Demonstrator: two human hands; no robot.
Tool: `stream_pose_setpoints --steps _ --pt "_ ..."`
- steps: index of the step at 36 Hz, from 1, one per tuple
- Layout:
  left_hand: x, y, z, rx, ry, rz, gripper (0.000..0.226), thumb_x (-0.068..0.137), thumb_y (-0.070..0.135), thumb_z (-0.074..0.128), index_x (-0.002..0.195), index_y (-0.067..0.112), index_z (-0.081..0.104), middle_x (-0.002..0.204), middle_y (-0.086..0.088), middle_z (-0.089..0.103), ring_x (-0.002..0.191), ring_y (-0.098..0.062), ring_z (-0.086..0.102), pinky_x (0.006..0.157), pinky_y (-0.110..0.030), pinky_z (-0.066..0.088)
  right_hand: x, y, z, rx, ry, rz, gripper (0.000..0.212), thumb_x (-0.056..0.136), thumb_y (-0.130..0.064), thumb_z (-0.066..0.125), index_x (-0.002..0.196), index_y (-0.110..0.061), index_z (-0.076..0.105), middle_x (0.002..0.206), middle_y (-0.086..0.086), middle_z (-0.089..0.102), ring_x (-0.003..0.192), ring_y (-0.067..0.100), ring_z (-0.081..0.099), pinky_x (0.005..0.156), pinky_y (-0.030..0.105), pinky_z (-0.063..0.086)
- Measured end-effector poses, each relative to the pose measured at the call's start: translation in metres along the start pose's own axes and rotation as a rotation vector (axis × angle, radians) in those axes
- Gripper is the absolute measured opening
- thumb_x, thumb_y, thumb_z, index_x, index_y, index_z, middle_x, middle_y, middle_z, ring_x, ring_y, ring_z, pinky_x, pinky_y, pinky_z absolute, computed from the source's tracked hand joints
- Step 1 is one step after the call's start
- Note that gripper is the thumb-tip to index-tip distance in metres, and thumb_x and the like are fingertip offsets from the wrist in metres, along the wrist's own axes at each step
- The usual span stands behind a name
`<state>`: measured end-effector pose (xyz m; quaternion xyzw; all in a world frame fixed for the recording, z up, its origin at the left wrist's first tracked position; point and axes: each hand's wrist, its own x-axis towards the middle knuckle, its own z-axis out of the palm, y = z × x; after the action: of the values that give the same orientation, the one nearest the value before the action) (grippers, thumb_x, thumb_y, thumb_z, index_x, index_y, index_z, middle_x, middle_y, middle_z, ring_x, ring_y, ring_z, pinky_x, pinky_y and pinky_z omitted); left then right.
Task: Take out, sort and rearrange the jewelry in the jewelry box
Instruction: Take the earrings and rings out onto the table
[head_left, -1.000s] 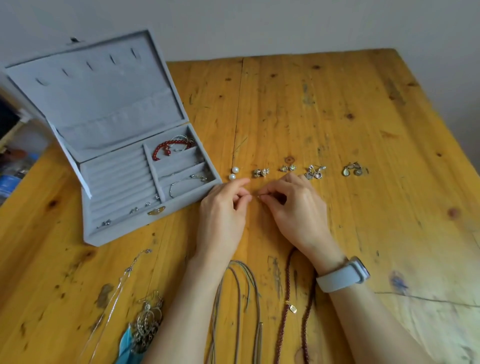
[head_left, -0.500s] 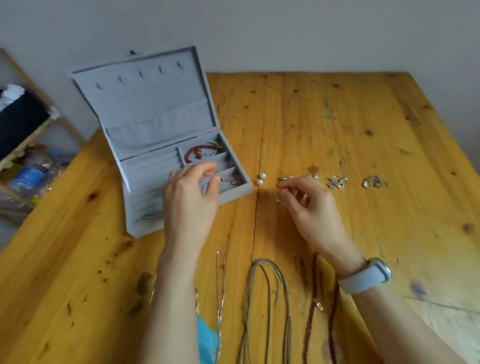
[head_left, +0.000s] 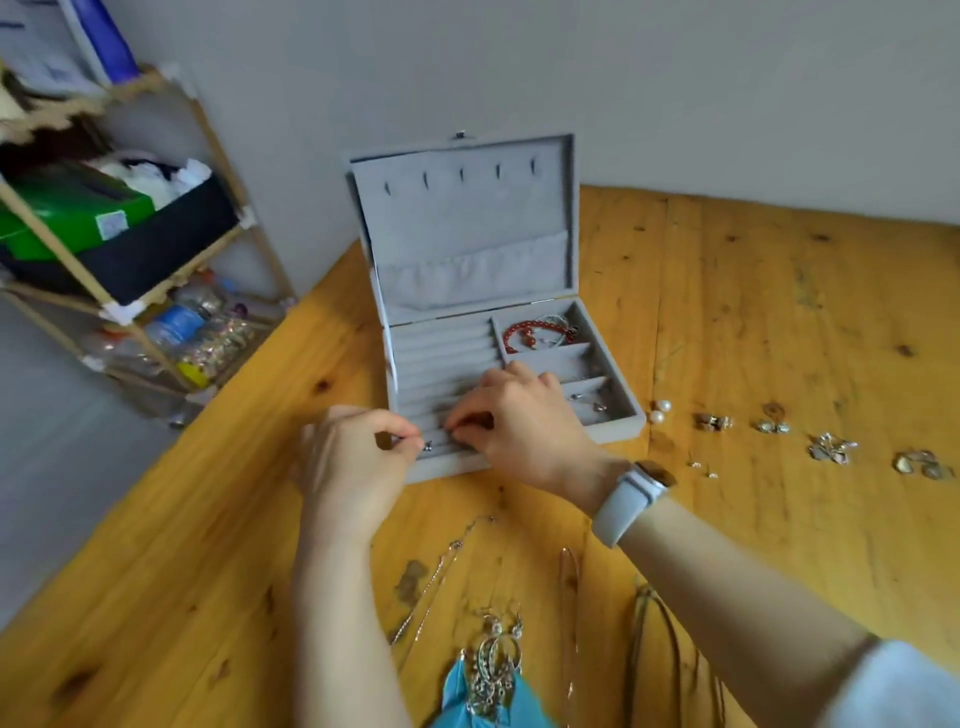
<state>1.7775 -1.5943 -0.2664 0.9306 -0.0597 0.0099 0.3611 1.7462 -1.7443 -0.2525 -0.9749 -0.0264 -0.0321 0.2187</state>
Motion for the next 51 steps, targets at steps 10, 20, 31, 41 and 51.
stream_pose_setpoints --steps 10,20,31,41,51 --pt "0.000 -0.005 -0.006 -0.086 0.018 -0.006 0.023 0.080 0.016 0.067 0.071 0.036 0.061 0.092 0.008 0.044 0.102 -0.028 0.052 0.089 -0.040 0.044 0.014 -0.006 0.005 0.077 -0.088 -0.098 0.011 0.085 -0.031 0.060 0.091 -0.035 0.069 0.078 -0.018 0.041 0.091 0.009 0.032 0.080 0.030 0.018" --pt "-0.001 -0.002 -0.007 -0.117 -0.046 -0.046 0.021 0.082 0.019 0.067 0.072 0.036 0.059 0.098 0.006 0.044 0.104 -0.024 0.051 0.090 -0.041 0.044 0.019 -0.010 0.004 -0.090 -0.170 -0.175 0.016 0.091 -0.028 0.049 0.096 -0.021 0.062 0.100 -0.006 0.049 0.102 0.015 0.038 0.085 0.035 0.023" --pt "-0.002 0.005 -0.003 0.046 -0.086 0.047 0.010 0.076 0.025 0.073 0.083 0.032 0.069 0.099 0.006 0.042 0.109 -0.022 0.038 0.095 -0.029 0.025 -0.001 0.011 -0.006 0.113 0.035 -0.061 0.011 0.089 -0.023 0.050 0.081 -0.030 0.049 0.087 -0.008 0.045 0.089 0.010 0.034 0.081 0.035 0.025" --pt "-0.005 0.022 -0.007 0.264 -0.074 -0.132 0.016 0.078 0.042 0.068 0.071 0.037 0.054 0.109 0.001 0.046 0.113 -0.025 0.037 0.088 -0.038 0.028 -0.030 0.027 -0.007 0.325 0.335 0.047 0.015 0.087 -0.017 0.059 0.078 -0.027 0.054 0.081 -0.007 0.054 0.083 0.013 0.043 0.080 0.034 0.031" --pt "-0.003 0.027 -0.005 0.476 -0.096 -0.062 0.015 0.086 0.039 0.059 0.095 0.028 0.066 0.113 0.000 0.047 0.116 -0.021 0.036 0.089 -0.037 0.027 -0.040 0.030 -0.012 0.385 0.366 0.063 0.010 0.086 -0.020 0.057 0.077 -0.026 0.055 0.081 -0.006 0.055 0.083 0.013 0.045 0.081 0.037 0.036"
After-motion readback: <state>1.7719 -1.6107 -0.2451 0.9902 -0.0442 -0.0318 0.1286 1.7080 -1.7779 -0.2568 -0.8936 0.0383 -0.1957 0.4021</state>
